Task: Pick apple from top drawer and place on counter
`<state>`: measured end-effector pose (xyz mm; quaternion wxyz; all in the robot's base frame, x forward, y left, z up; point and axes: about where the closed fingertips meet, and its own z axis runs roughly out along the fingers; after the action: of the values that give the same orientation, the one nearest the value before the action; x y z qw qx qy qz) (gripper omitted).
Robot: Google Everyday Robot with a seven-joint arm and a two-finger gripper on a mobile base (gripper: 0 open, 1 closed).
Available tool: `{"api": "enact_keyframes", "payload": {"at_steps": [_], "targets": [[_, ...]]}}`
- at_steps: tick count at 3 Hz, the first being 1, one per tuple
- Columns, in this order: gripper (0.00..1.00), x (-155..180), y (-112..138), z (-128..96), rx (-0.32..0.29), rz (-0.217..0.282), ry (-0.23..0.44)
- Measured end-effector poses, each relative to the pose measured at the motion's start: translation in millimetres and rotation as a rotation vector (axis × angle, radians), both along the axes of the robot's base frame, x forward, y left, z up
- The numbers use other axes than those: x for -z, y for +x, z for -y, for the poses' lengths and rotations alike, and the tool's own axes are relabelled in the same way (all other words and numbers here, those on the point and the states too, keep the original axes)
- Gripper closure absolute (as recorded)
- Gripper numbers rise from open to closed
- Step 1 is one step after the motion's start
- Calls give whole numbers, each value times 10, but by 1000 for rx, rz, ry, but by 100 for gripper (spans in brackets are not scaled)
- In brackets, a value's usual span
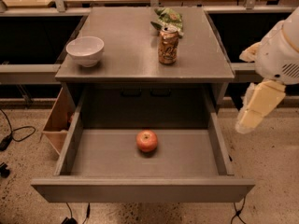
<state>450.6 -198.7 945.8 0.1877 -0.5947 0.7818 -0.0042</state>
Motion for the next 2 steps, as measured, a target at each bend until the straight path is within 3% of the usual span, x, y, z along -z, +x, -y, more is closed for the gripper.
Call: {"api": "enact_keyframes", "payload": {"at_steps": [2], "targets": [[0,899,330,-688,36,11,239]]}}
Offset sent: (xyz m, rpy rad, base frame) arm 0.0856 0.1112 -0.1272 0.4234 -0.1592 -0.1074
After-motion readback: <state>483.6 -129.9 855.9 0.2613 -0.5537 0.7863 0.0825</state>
